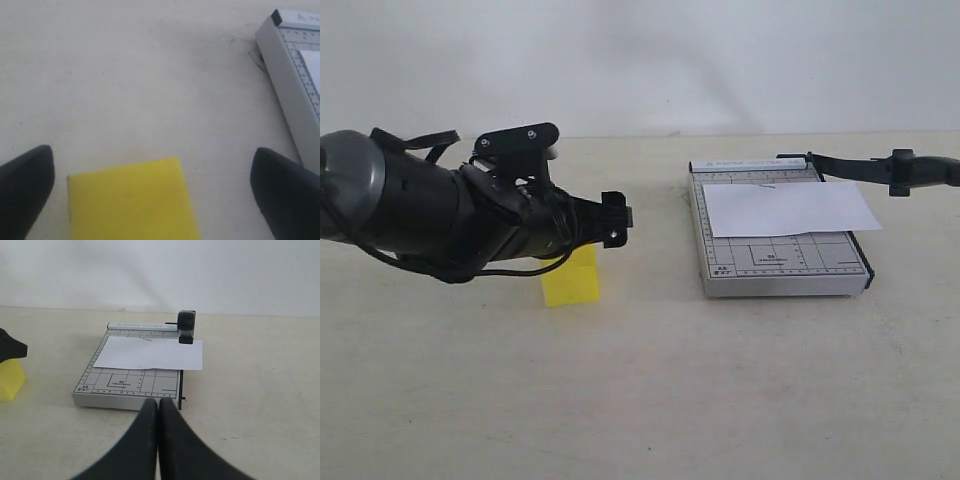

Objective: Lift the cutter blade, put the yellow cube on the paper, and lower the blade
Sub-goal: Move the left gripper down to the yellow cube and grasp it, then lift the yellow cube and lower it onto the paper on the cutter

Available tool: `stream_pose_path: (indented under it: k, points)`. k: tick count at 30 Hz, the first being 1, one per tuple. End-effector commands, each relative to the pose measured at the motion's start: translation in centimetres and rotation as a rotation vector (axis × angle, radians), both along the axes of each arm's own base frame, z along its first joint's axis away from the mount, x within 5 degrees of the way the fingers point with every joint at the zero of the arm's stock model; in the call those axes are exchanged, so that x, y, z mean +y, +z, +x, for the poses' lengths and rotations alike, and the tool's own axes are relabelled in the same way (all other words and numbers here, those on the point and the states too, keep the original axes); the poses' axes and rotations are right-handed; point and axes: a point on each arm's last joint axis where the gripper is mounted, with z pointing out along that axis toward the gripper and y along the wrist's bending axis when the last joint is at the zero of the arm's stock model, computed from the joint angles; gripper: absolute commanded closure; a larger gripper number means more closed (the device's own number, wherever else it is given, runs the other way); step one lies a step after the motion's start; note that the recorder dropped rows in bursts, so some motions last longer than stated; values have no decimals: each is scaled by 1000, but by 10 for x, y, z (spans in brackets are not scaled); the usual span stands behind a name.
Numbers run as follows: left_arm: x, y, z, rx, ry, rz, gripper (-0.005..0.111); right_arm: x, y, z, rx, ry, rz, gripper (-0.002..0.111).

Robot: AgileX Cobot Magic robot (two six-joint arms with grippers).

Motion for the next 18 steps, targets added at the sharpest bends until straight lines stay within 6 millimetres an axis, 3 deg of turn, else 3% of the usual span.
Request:
stream_pose_path:
  k: [1,5,7,9,15,18]
  points:
    - [0,-9,0,39,27,11,6,0,3,-1,-25,3,-1,109]
    - [0,-19,0,54,20,35,10,0,3,-1,-29,2,0,109]
    - [-1,-19,-1,56,8,38,18,0,3,0,-33,2,0,109]
    - [-1,-18,-1,55,5,37,33,0,4,0,-35,1,0,109]
    - [-1,-2,-1,-8,-106,105,103,0,4,0,-35,2,2,109]
    - [0,20,-2,-76,-159,129,102,0,4,0,-35,2,2,109]
